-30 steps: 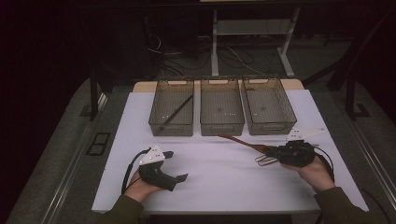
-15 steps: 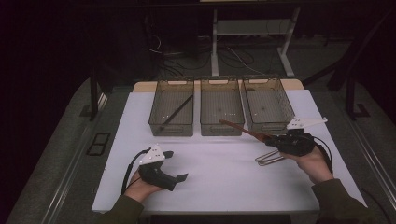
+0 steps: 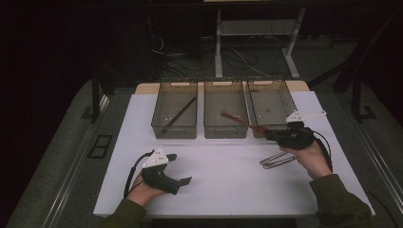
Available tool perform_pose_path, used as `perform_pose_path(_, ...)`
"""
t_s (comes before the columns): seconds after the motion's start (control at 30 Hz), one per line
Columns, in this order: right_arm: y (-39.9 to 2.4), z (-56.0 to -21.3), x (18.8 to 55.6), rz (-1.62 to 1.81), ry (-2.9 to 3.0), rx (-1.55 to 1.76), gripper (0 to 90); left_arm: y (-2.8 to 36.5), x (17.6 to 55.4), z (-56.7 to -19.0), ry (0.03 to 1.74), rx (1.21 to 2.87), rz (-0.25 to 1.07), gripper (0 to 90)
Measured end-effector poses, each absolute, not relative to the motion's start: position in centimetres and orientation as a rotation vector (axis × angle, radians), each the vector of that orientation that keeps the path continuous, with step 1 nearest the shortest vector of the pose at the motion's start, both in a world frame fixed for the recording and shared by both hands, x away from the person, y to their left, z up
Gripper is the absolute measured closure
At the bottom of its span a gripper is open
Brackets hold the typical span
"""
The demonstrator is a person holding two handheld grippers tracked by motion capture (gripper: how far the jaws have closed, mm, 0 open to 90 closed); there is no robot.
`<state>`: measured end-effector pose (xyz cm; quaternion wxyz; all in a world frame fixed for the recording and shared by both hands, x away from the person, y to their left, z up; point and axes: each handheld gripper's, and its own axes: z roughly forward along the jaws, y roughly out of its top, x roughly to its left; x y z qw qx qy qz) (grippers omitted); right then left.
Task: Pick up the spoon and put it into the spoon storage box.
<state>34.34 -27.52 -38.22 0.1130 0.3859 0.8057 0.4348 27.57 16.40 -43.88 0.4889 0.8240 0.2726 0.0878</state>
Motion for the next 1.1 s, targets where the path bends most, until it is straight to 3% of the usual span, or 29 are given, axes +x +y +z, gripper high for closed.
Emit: perform_pose_path(1.1, -21.6, -36.7, 42.1, 1.088, 2.273, 1.334, 79.1, 16.1, 27.6, -43.9, 0.65, 1.999, 0.201, 0.0)
